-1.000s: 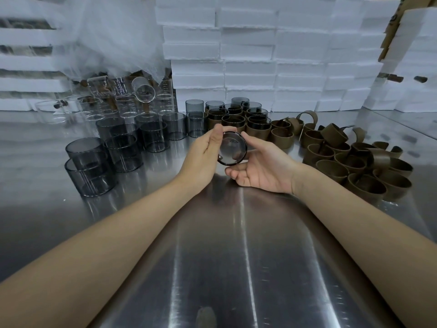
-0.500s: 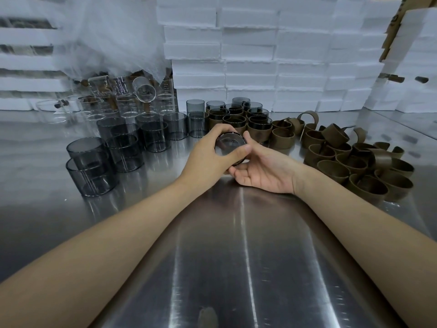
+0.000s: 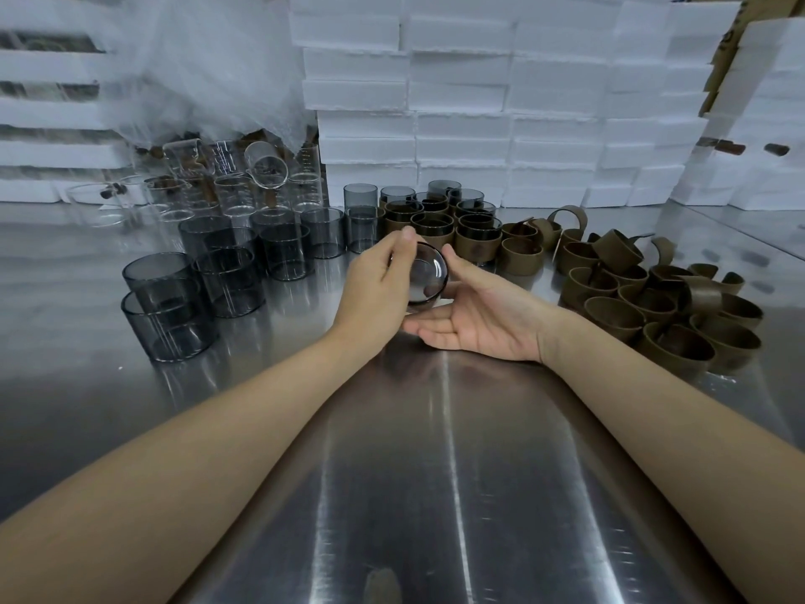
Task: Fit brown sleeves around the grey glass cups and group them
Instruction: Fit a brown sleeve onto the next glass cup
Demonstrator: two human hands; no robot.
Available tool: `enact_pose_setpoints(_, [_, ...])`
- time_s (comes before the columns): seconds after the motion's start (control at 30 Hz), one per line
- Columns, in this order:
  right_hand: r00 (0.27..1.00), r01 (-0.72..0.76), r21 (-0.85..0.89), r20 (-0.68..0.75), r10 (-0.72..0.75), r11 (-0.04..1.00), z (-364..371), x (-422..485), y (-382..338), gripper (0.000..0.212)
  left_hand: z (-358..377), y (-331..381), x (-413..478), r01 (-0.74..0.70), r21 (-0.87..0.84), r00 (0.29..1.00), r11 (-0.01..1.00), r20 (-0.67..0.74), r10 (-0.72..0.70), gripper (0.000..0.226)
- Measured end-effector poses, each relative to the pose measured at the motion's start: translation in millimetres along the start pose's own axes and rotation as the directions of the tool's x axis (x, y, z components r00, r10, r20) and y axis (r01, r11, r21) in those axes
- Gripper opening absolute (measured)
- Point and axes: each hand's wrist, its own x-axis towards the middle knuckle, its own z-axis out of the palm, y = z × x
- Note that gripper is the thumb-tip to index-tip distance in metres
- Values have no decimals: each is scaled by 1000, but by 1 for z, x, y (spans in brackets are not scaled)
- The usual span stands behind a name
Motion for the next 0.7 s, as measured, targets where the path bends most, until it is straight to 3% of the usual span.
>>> enact_pose_setpoints(0.17, [1000, 23, -58, -10, -23, 998, 5, -5, 1, 45, -3, -2, 1, 57, -70, 998, 996, 4, -57, 53])
enact_pose_setpoints(0.33, [997, 69, -50, -42, -71, 996, 6, -6, 1, 31, -3, 2, 0, 12, -37, 999, 999, 54, -10, 20])
enact_pose_setpoints(0.43, [996, 69, -46, -58, -72, 997, 6, -5, 3, 25, -2, 3, 1, 0, 5, 999, 1000, 45, 0, 14])
enact_pose_setpoints(0.6, [997, 55, -81, -54, -59, 995, 7, -4, 3, 31, -3, 1, 1, 15, 43, 999, 999, 37, -17, 18])
enact_pose_setpoints(0.7, [997, 54, -96, -54, -59, 994, 7, -4, 2, 16, -2, -2, 0, 1, 37, 999, 999, 36, -2, 30])
